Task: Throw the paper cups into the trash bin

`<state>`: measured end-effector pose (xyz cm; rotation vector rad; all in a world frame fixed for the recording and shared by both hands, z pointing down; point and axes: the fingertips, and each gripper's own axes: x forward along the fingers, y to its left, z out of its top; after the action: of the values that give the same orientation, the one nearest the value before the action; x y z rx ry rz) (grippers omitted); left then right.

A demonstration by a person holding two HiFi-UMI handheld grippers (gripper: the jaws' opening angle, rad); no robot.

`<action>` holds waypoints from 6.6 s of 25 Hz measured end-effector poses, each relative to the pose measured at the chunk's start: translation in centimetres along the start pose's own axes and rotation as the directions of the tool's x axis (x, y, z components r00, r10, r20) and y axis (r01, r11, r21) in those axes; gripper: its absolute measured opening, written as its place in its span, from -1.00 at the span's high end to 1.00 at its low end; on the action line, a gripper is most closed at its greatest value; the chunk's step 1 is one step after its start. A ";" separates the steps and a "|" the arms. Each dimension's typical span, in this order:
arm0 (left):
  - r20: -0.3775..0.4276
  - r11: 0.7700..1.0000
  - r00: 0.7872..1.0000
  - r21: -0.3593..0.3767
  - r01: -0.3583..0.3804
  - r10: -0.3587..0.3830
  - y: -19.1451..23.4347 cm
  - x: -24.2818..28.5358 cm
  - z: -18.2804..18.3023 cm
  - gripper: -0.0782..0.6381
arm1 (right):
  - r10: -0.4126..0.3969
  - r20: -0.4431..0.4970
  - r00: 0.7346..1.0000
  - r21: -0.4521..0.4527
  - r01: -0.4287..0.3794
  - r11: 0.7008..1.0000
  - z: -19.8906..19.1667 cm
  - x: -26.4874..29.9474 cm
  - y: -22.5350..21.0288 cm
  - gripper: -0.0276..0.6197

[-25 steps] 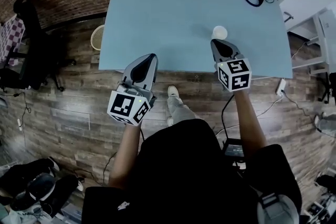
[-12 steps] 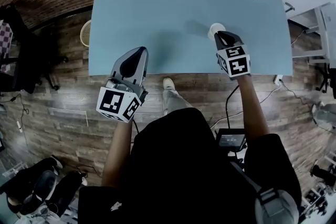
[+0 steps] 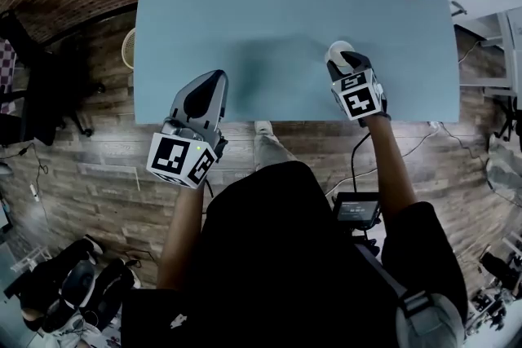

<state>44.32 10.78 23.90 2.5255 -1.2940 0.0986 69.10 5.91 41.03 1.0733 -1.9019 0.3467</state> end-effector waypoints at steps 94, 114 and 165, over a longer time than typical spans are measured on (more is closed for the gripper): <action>0.059 0.882 0.894 -0.205 -0.425 0.444 29.0 -23.9 -1.0 0.76 | 0.387 0.022 0.922 -0.565 -0.308 0.766 29.6 9.0 37.8 0.85; 0.052 0.855 0.874 -0.242 -0.458 0.483 37.9 -34.3 -2.9 0.76 | 0.462 -0.005 0.887 -0.677 -0.342 0.651 36.3 9.1 53.0 0.85; -0.028 0.873 0.904 -0.249 -0.420 0.427 56.6 -33.6 -2.3 0.76 | 0.516 0.013 0.856 -0.611 -0.402 0.682 49.8 20.5 61.4 0.85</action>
<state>-20.80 6.72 32.75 2.0061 -1.7350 -0.0077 -12.41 0.62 40.52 0.1905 -2.2262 -0.0917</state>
